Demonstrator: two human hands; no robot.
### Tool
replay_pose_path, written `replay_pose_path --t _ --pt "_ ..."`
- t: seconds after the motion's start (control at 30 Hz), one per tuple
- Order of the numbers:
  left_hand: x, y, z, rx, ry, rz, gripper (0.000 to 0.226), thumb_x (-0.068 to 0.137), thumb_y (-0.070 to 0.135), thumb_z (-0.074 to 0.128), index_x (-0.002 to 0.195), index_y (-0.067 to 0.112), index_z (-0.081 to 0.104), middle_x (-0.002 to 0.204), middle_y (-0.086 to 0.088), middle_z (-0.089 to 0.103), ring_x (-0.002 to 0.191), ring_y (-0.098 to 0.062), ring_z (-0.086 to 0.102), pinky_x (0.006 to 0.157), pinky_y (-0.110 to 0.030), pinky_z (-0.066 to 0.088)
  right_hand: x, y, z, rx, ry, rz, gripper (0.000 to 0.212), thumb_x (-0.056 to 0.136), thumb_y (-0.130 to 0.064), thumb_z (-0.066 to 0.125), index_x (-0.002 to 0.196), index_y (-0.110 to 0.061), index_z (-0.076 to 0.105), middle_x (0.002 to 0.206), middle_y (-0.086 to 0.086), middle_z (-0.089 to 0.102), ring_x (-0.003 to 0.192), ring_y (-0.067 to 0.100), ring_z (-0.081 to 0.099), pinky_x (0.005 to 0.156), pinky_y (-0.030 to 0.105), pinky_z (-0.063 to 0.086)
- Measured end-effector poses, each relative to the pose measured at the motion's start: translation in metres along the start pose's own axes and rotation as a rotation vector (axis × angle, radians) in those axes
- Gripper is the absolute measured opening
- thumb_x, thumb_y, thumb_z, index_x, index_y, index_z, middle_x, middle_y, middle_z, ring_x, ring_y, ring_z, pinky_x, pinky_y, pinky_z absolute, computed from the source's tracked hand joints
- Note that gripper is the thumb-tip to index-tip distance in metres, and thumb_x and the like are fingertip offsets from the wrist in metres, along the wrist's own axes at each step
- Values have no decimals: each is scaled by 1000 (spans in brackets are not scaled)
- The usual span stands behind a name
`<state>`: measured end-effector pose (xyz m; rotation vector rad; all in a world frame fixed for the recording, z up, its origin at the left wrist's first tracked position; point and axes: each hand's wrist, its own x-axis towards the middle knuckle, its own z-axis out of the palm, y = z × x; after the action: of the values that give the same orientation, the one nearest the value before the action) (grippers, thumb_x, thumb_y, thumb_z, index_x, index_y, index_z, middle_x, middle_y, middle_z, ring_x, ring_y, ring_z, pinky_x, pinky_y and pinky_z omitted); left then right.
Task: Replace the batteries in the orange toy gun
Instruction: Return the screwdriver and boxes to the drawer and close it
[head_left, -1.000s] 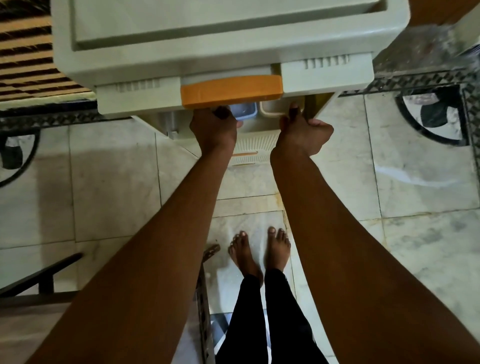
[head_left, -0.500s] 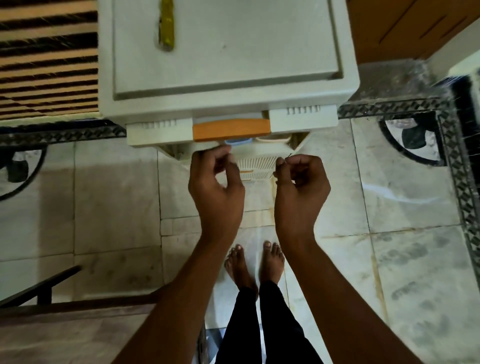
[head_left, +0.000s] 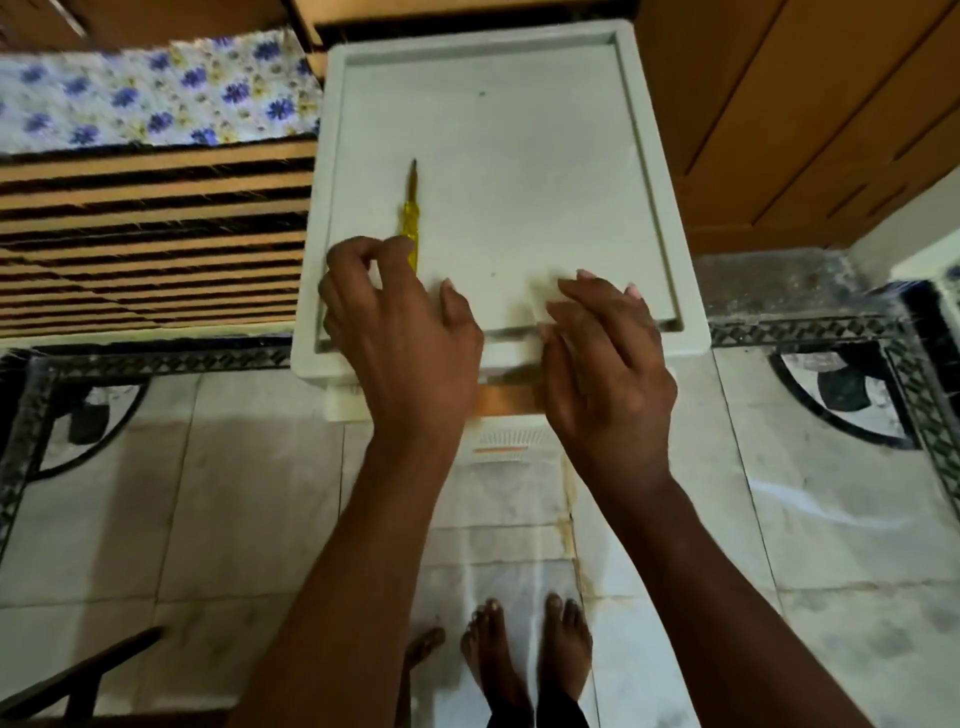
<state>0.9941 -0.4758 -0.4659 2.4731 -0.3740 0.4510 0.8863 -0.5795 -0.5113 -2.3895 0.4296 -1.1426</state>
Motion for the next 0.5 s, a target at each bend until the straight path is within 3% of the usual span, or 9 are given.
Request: replay_pose_path --t 0.1,0.23,0.33,0.5 --pt "28 -1 11 117 -61 -105 41 93 33 67 127 11 61 131 -11 52 125 -30 49 102 -45 43 0 2 7 -85 -32 -10 18 102 -8 62 109 -1 78 125 13 74 125 27 68 105 50 48" --pt "44 -2 14 86 -97 -115 20 97 18 65 114 7 67 123 -14 54 117 -30 52 100 -42 49 -1 1 10 -130 -7 -16 21 102 -8 58 106 -3 78 123 9 75 125 22 68 102 45 46" --pt "26 -4 1 -31 -78 -175 20 97 8 64 117 5 69 122 -14 52 119 -28 51 104 -28 43 0 2 11 -148 -5 -30 23 103 -10 56 106 -4 78 123 8 75 126 21 68 100 44 45" --pt "-66 -16 -47 -238 69 -100 22 98 4 66 119 0 71 106 -17 51 98 -17 53 87 -10 42 -3 3 11 -175 6 -59 24 102 -11 56 108 -5 78 124 7 75 126 20 68 97 45 47"
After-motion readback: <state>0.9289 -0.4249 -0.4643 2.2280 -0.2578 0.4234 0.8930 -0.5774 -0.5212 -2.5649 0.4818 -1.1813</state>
